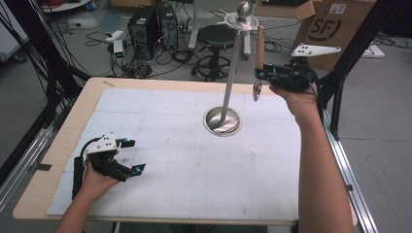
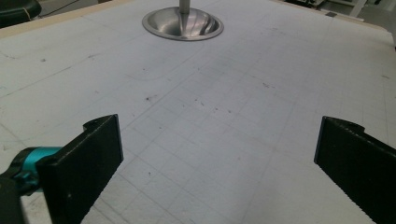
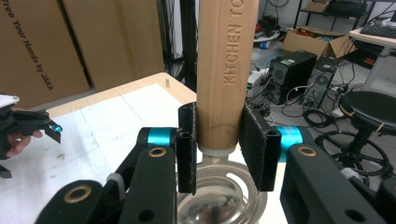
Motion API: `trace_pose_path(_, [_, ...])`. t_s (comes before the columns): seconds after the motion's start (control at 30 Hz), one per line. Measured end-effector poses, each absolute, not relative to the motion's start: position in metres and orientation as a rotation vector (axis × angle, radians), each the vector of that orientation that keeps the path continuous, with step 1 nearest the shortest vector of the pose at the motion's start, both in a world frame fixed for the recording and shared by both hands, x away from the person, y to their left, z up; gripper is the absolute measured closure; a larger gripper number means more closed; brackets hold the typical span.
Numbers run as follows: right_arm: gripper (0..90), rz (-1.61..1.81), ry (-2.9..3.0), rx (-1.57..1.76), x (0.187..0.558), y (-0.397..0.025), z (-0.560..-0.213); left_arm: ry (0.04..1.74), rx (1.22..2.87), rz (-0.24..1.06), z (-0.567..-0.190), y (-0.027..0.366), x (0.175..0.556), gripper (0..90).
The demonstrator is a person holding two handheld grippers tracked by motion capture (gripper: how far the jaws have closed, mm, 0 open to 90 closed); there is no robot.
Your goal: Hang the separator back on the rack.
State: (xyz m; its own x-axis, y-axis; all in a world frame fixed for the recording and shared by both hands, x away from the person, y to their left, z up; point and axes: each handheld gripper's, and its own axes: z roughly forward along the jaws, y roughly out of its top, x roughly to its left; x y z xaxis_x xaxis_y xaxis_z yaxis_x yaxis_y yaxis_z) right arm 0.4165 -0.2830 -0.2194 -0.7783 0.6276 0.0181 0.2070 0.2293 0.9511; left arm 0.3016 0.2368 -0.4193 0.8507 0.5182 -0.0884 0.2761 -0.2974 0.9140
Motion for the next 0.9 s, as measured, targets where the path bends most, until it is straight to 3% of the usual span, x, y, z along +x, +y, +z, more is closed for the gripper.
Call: trace_pose_path(0.9, [53.4,1.541,2.179,0.77,0.405,-0.279,-0.212,0.594,1.9,0.267,-0.419,0.236,0.302,1.8])
